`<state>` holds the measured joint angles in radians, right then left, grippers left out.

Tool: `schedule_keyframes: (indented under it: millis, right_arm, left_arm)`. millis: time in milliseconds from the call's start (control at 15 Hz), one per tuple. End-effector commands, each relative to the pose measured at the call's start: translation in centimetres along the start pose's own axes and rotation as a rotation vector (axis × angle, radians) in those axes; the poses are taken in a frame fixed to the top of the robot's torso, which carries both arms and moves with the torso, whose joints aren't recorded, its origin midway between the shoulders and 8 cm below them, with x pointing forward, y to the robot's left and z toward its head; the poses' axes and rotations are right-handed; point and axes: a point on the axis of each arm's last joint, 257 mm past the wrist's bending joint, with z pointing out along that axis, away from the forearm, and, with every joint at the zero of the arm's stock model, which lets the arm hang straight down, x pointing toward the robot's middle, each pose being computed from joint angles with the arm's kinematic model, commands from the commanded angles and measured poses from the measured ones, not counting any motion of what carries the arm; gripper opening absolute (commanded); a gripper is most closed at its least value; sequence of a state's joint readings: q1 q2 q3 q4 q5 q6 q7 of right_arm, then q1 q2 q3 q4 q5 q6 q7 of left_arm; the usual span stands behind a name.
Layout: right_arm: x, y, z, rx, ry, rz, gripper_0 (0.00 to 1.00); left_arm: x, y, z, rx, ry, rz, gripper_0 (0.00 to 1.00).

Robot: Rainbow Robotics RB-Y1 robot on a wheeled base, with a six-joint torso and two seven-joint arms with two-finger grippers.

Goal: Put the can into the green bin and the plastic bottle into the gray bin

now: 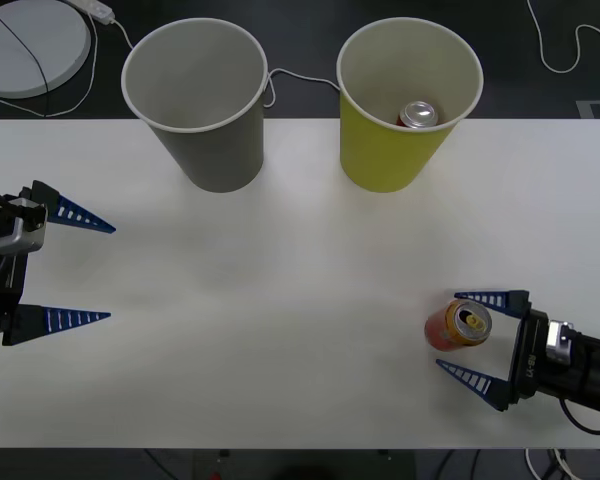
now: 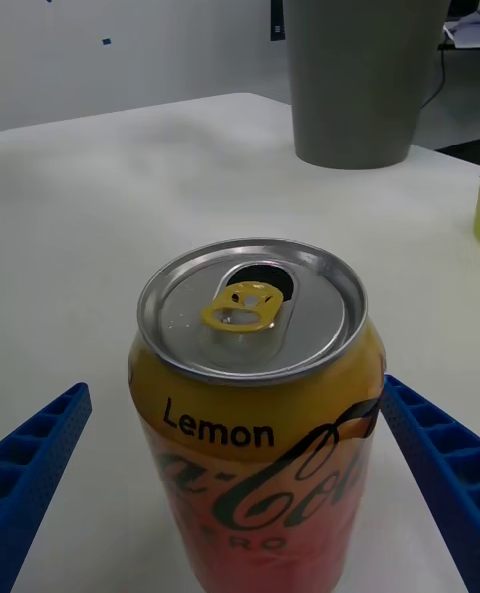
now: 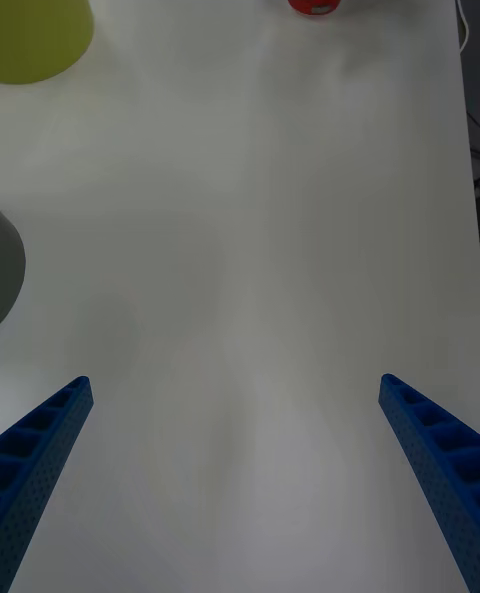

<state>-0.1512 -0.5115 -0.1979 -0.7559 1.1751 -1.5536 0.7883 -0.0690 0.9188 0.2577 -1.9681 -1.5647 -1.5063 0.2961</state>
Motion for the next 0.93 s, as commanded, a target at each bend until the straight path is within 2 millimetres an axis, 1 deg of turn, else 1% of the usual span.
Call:
schedule_keyframes:
  millis: [67,267,333,400,467,533,933]
  right_arm:
    - [-0.02,-0.03,0.77,0.006,-0.007,0.003,1.0]
    - [-0.17,-0.07,1.09,0.004,-0.013,-0.004,1.0]
    - [-0.12,-0.04,0.99,0.004,-0.011,-0.004,0.7]
    - [-0.11,0.0,1.02,0.003,-0.011,-0.006,0.27]
    - [-0.11,0.0,1.02,0.003,-0.011,-0.007,0.09]
    - [-0.14,-0.01,1.08,0.001,-0.011,-0.01,0.01]
    - [-0.42,0.04,1.0,-0.018,-0.007,-0.013,0.0]
  left_arm:
    - [0.0,0.0,0.0,0.0,0.0,0.0,1.0]
    - [0.0,0.0,0.0,0.0,0.0,0.0,1.0]
    - [0.0,0.0,0.0,0.0,0.0,0.0,1.0]
    - [0.0,0.0,0.0,0.0,0.0,0.0,1.0]
    - [0.0,0.0,0.0,0.0,0.0,0.0,1.0]
    - [0.0,0.0,0.0,0.0,0.0,0.0,1.0]
    - [0.0,0.0,0.0,0.0,0.0,0.0,1.0]
